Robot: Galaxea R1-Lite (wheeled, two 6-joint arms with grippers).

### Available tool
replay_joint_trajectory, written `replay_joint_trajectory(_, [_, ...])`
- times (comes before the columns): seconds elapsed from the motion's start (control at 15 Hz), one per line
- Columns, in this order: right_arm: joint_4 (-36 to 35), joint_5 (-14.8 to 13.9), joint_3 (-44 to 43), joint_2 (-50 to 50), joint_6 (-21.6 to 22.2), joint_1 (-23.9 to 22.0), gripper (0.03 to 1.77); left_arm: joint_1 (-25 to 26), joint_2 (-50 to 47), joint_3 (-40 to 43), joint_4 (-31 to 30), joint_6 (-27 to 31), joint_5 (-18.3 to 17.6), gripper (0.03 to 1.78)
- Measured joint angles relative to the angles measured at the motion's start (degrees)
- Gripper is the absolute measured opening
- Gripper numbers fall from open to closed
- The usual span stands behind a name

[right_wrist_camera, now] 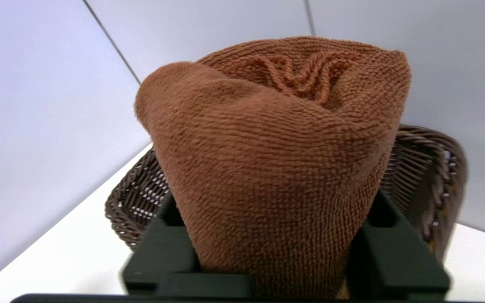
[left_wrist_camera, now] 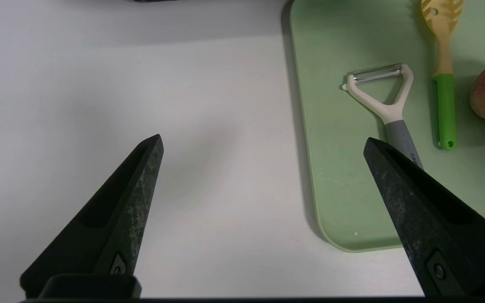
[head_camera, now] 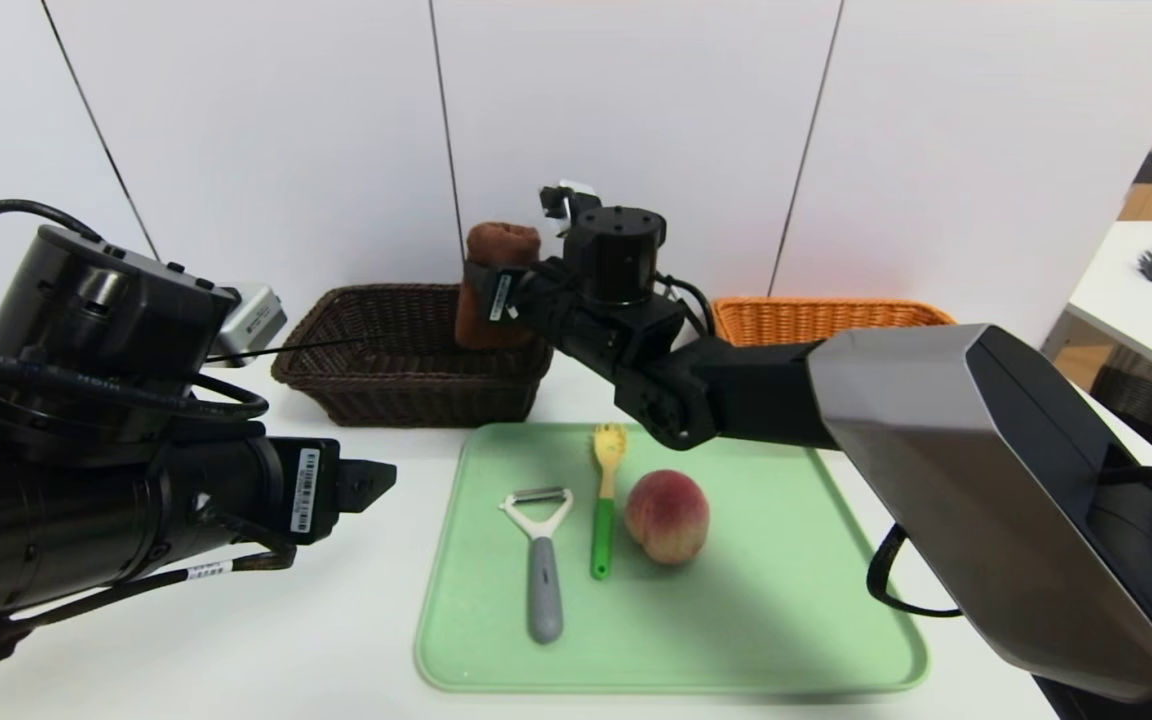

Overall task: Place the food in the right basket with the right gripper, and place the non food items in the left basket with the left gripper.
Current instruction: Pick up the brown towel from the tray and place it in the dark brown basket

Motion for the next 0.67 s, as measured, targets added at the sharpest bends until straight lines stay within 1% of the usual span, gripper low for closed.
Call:
replay_joint_trajectory(0.13, [-0.74, 0.00, -0.11, 0.27, 0.01, -0.21, 1.05, 0.00, 0.01, 0.00, 0.01, 0.00, 0.00, 1.69])
replay_joint_trajectory(0.33, [-1.11, 0.00, -0.40, 0.38, 0.00, -0.13, 1.26, 0.00, 0.00, -0.13, -0.21, 0.00, -0.02, 1.69])
replay_joint_trajectory(0.47, [-1.05, 0.26, -0.44, -0.20, -0.11, -0.22, 1.36, 0.00, 0.00, -0.17, -0.22, -0.06, 0.01, 1.69])
replay_joint_trajectory(0.67, [-0.77, 0.95, -0.38, -0.89, -0.22, -0.60, 1.47, 0.00, -0.02, -0.17, -0.22, -0.09, -0.02, 1.69])
